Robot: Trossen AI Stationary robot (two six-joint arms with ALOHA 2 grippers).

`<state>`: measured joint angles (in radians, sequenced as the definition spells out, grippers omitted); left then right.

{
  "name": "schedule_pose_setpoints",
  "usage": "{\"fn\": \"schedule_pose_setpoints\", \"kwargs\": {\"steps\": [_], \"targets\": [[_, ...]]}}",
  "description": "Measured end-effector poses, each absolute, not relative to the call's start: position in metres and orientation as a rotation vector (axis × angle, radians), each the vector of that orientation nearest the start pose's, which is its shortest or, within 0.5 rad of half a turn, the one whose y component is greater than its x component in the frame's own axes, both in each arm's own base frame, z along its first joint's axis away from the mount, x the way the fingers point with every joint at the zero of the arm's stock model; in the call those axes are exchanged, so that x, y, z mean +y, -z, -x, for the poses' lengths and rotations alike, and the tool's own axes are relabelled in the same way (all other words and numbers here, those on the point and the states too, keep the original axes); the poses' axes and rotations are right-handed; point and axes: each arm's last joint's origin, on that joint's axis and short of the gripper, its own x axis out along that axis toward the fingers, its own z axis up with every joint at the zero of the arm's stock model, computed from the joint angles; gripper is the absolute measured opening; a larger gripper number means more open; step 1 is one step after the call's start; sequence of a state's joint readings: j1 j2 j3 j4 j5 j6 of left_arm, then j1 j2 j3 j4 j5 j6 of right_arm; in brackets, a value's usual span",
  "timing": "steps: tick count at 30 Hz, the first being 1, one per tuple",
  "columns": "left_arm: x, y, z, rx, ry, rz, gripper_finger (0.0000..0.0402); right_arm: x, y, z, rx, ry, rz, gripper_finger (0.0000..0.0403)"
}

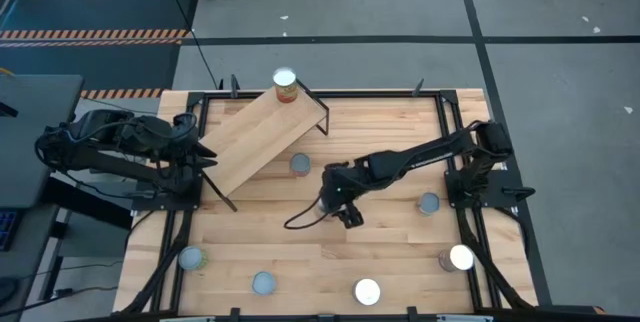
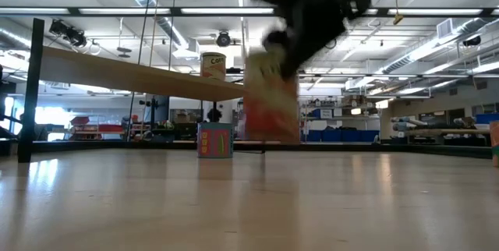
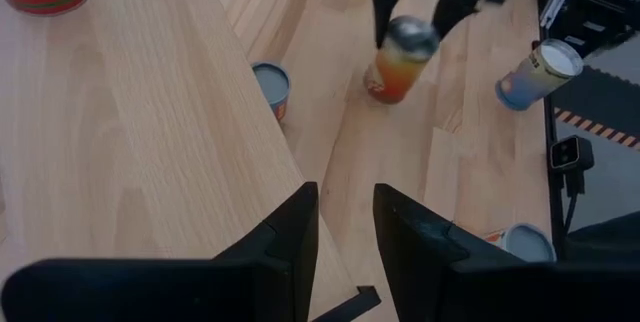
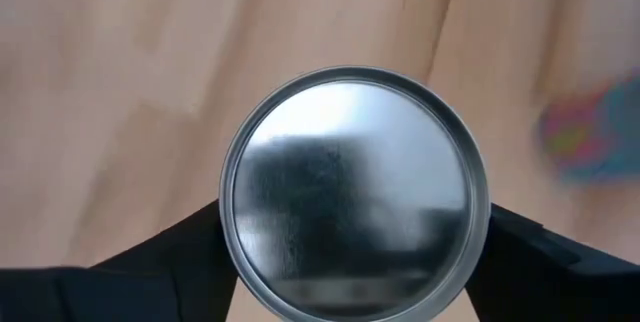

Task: Pick and place cans onto a shelf
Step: Put the large canned corn on the shelf

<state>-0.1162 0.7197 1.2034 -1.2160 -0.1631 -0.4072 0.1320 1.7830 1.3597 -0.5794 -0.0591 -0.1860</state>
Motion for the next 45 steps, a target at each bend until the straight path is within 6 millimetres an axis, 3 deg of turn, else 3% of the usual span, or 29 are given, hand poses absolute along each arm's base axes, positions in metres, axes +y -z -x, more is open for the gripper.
{"fn": "schedule_pose_setpoints", "kwargs": {"steps": [5, 10, 15, 21, 25, 31, 34, 40, 45], "targets": [[-0.005, -0.380, -0.082, 0.703, -0.191, 0.287, 0.0105, 0.034, -0.287, -0.384, 0.887, -0.304, 0.374, 0.0311], [-0.005, -0.382, -0.084, 0.673, -0.184, 0.293, 0.0105, -0.013, -0.331, -0.389, 0.808, -0.219, 0.404, 0.0309], [-0.006, -0.390, -0.090, 0.581, -0.157, 0.283, 0.0105, -0.066, -0.351, -0.384, 0.761, -0.166, 0.439, 0.0308], [-0.006, -0.394, -0.093, 0.529, -0.139, 0.180, 0.0105, -0.112, -0.369, -0.373, 0.683, -0.138, 0.389, 0.0308], [-0.003, -0.397, -0.097, 0.487, -0.229, 0.171, 0.0105, -0.128, -0.380, -0.368, 0.641, -0.132, 0.384, 0.0308], [-0.003, -0.395, -0.107, 0.503, -0.281, 0.153, 0.0105, -0.129, -0.401, -0.378, 0.573, -0.161, 0.428, 0.0308], [-0.004, -0.393, -0.113, 0.525, -0.285, 0.148, 0.0105, -0.134, -0.399, -0.386, 0.618, -0.181, 0.417, 0.0308], [-0.005, -0.389, -0.126, 0.566, -0.288, 0.131, 0.0105, -0.158, -0.368, -0.397, 0.796, -0.196, 0.407, 0.0308], [-0.006, -0.386, -0.133, 0.593, -0.290, 0.124, 0.0105, -0.175, -0.357, -0.397, 0.838, -0.176, 0.429, 0.0309]]}}
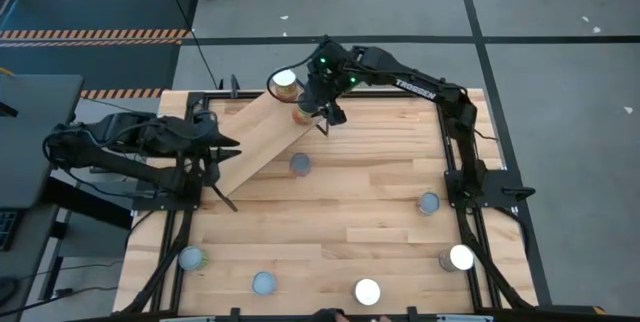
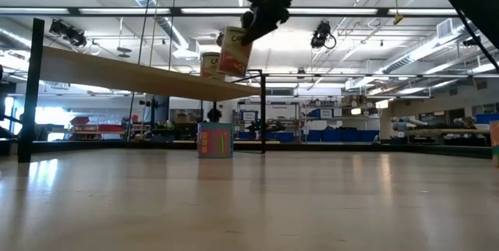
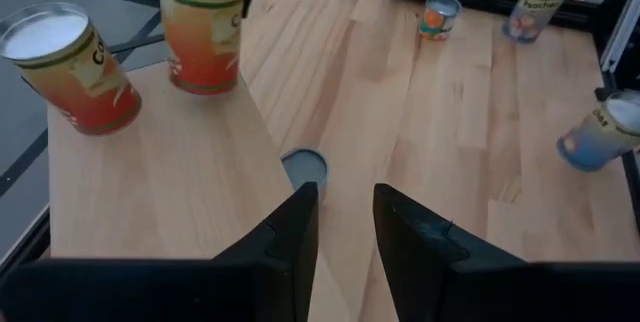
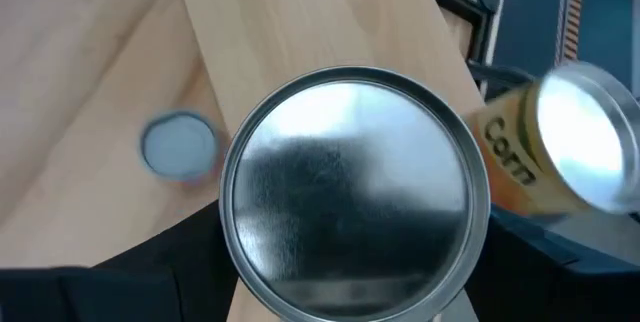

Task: Pick and place cans onto a shelf
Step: Put the large canned corn on the shelf

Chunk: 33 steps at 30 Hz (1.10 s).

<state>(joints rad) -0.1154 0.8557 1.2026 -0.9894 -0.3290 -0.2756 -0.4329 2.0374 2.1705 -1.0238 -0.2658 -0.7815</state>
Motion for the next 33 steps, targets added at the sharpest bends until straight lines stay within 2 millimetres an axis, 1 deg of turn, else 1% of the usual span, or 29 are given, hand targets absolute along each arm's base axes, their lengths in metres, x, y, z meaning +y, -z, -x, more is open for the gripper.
{"fn": "schedule_pose_setpoints", "kwargs": {"steps": [5, 7, 9, 13, 16, 24, 29, 33], "targets": [[-0.006, -0.384, -0.138, 0.609, -0.293, 0.119, 0.0105, -0.186, -0.348, -0.399, 0.861, -0.159, 0.423, 0.0311], [-0.007, -0.383, -0.138, 0.614, -0.293, 0.117, 0.0105, -0.189, -0.344, -0.398, 0.874, -0.162, 0.411, 0.0316], [-0.007, -0.383, -0.139, 0.614, -0.293, 0.117, 0.0105, -0.190, -0.342, -0.402, 0.857, -0.158, 0.412, 0.0325], [-0.007, -0.383, -0.139, 0.614, -0.293, 0.117, 0.0105, -0.191, -0.343, -0.404, 0.831, -0.161, 0.406, 0.0346], [-0.007, -0.383, -0.139, 0.613, -0.293, 0.116, 0.0105, -0.190, -0.343, -0.405, 0.828, -0.159, 0.408, 0.0354], [-0.007, -0.383, -0.139, 0.613, -0.293, 0.116, 0.0105, -0.191, -0.344, -0.406, 0.814, -0.154, 0.397, 0.0356], [-0.007, -0.383, -0.139, 0.613, -0.293, 0.116, 0.0105, -0.189, -0.344, -0.406, 0.787, -0.179, 0.342, 0.0356], [-0.007, -0.383, -0.139, 0.613, -0.293, 0.116, 0.0105, -0.188, -0.345, -0.407, 0.784, -0.172, 0.341, 0.0357]]}}
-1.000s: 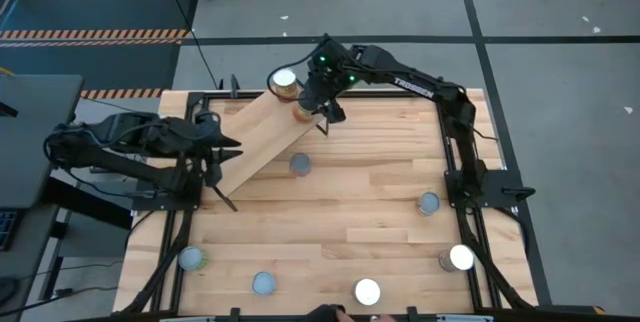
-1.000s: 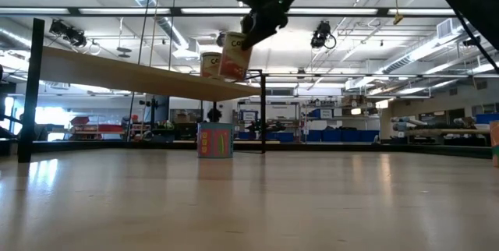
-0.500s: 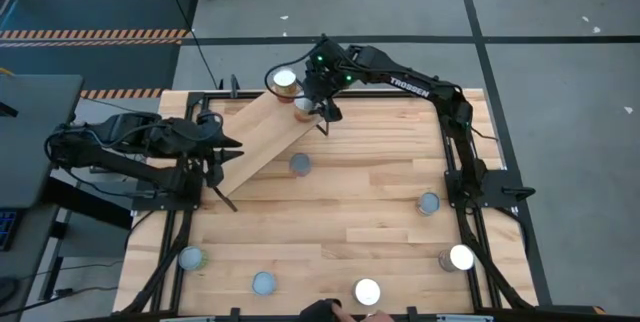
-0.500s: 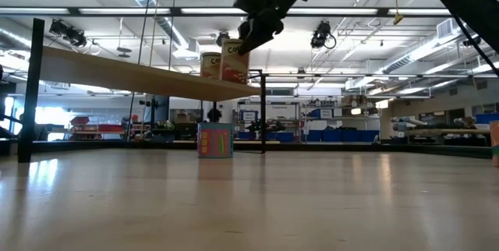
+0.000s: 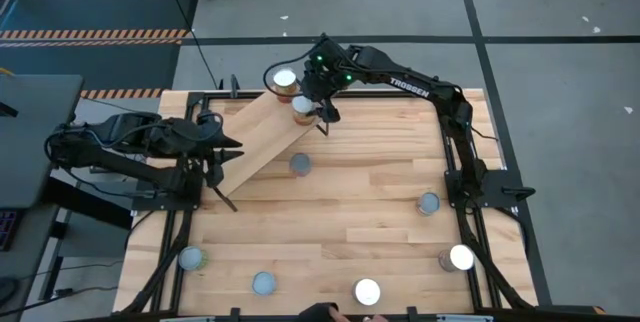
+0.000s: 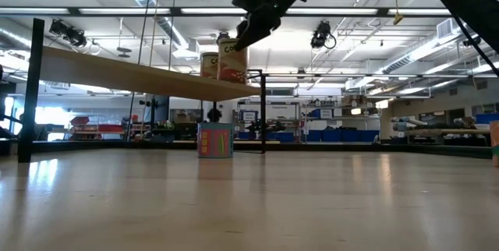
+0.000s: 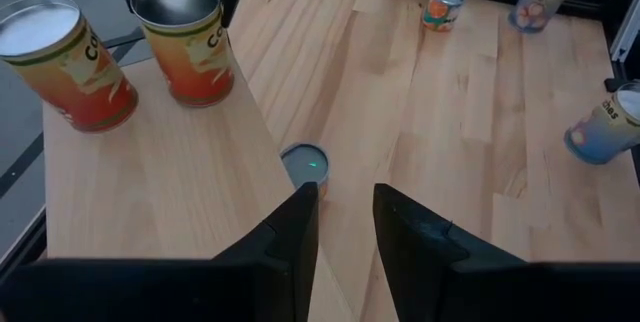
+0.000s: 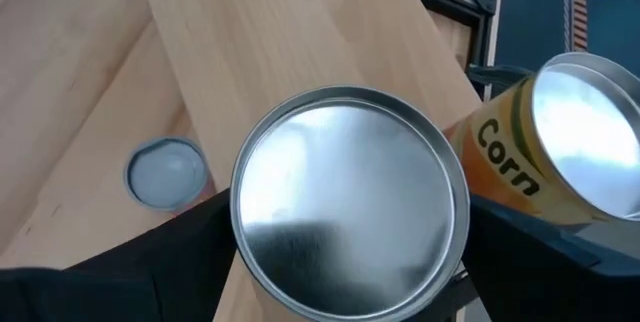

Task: Pick and place cans onto a shelf
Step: Put the large canned corn on the shelf

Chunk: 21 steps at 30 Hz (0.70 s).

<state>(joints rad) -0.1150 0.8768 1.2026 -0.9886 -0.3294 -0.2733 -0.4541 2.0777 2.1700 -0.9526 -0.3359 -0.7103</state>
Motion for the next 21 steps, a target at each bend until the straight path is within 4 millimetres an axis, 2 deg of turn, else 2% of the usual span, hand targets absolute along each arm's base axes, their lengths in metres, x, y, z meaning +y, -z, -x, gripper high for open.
{"fn": "schedule_pose_setpoints", "kwargs": {"steps": [15, 21], "targets": [[-0.007, -0.383, -0.139, 0.612, -0.293, 0.117, 0.0105, -0.190, -0.347, -0.410, 0.766, -0.128, 0.362, 0.0387], [-0.007, -0.384, -0.140, 0.603, -0.275, 0.132, 0.0105, -0.186, -0.358, -0.410, 0.733, -0.125, 0.380, 0.0387]]}}
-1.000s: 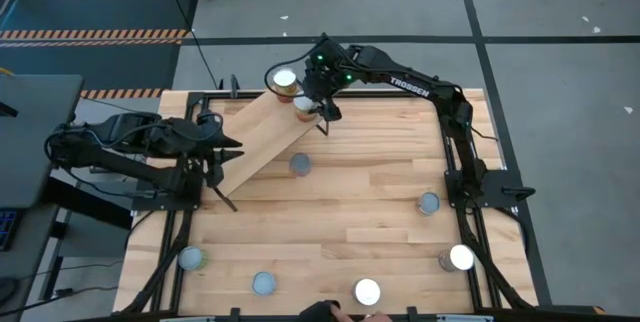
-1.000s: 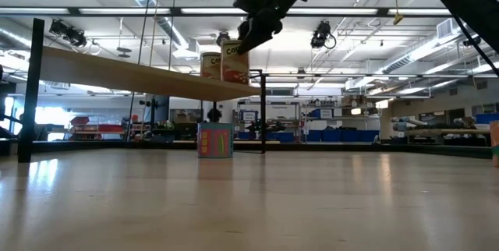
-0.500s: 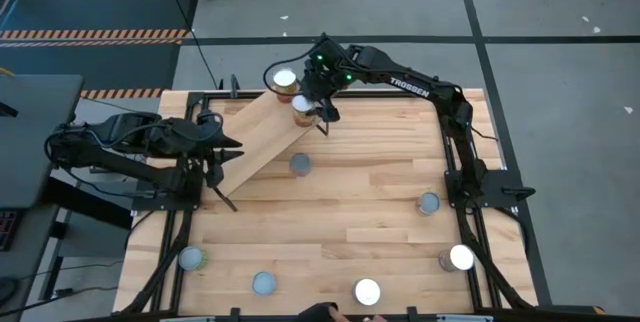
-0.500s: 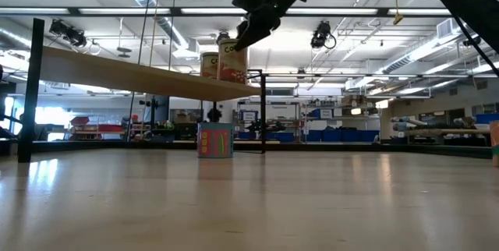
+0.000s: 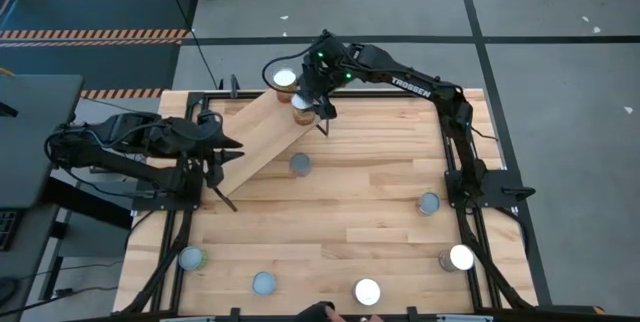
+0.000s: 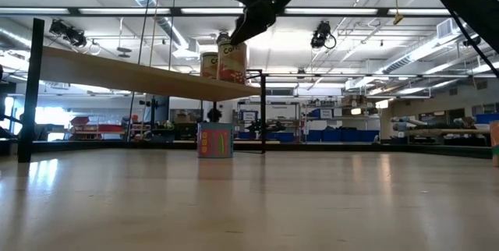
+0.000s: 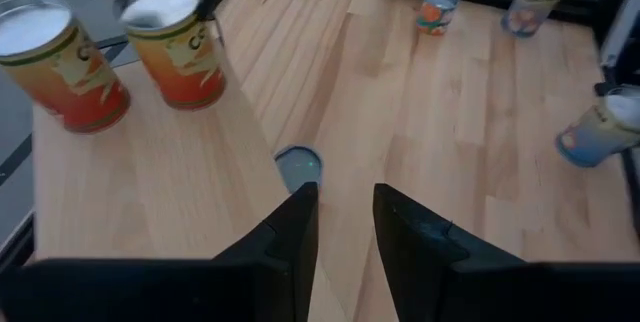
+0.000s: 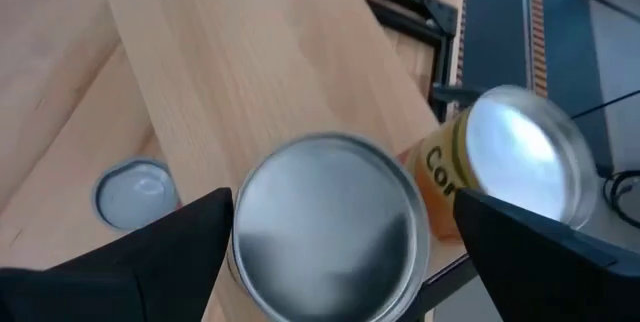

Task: Pick and place cans onto a shelf
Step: Put the large canned corn on the shelf, then put the small canned corn on the shelf

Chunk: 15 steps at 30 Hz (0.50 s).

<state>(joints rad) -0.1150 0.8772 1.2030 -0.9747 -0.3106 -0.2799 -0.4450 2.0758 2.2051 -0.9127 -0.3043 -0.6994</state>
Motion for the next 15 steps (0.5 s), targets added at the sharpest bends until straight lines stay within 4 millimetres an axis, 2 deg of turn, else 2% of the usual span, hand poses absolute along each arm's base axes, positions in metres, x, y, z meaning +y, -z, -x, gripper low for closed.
{"fn": "schedule_pose_setpoints", "kwargs": {"steps": [5, 11, 15], "targets": [[-0.008, -0.386, -0.142, 0.578, -0.265, 0.142, 0.0105, -0.177, -0.378, -0.409, 0.694, -0.130, 0.403, 0.0387], [-0.008, -0.388, -0.143, 0.545, -0.286, 0.232, 0.0105, -0.163, -0.406, -0.396, 0.678, -0.088, 0.359, 0.0385], [-0.008, -0.388, -0.143, 0.537, -0.301, 0.299, 0.0105, -0.137, -0.413, -0.388, 0.724, -0.099, 0.236, 0.0371]]}}
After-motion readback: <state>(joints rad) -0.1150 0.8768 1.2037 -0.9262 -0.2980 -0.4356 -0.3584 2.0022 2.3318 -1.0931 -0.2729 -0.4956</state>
